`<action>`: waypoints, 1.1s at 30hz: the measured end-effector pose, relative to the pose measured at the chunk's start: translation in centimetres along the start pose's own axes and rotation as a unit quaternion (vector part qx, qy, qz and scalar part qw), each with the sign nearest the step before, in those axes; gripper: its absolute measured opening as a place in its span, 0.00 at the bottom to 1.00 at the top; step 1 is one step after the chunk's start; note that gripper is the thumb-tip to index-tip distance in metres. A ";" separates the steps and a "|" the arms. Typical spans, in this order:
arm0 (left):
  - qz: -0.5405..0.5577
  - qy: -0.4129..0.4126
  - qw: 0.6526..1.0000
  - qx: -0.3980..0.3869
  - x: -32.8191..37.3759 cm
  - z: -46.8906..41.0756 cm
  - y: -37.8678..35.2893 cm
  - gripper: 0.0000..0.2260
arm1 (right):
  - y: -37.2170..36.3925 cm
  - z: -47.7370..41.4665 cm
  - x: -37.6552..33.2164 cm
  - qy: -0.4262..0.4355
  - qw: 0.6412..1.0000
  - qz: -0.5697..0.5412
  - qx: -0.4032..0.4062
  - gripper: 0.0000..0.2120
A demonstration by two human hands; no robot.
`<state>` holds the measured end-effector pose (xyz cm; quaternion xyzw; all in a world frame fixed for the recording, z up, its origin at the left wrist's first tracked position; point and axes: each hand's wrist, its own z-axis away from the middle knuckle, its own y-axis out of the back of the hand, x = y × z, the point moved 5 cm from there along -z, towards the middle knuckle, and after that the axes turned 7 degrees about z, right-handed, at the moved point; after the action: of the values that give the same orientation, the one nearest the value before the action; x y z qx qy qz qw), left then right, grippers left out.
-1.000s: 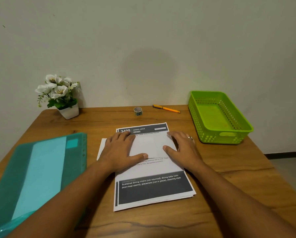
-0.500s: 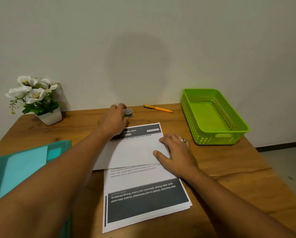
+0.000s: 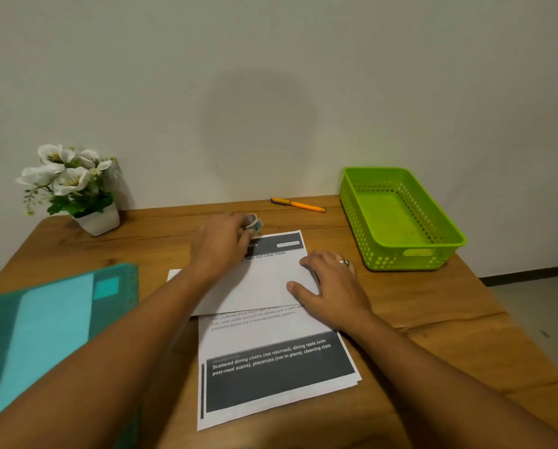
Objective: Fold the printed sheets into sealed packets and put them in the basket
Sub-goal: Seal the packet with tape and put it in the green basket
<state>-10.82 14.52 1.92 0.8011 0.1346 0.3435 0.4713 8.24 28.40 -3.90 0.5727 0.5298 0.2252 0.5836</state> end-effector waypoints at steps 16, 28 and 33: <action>0.100 -0.029 0.995 0.006 1.8 11.7 -1.3 0.06 | 0.6 0.7 -4.8 -0.002 0.988 -0.153 -0.004 0.09; 0.080 -0.026 0.996 0.009 1.9 11.6 -1.4 0.08 | 0.0 0.5 -5.2 -0.015 0.975 -0.219 -0.033 0.03; 0.043 -0.034 0.999 0.001 2.2 11.6 -1.6 0.12 | 0.8 0.2 -3.7 -0.032 0.961 -0.265 -0.076 0.06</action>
<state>-1.24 8.86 -2.23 0.8176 0.0847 0.3362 0.4598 7.42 25.32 -1.91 0.3724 0.6251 0.0836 0.6809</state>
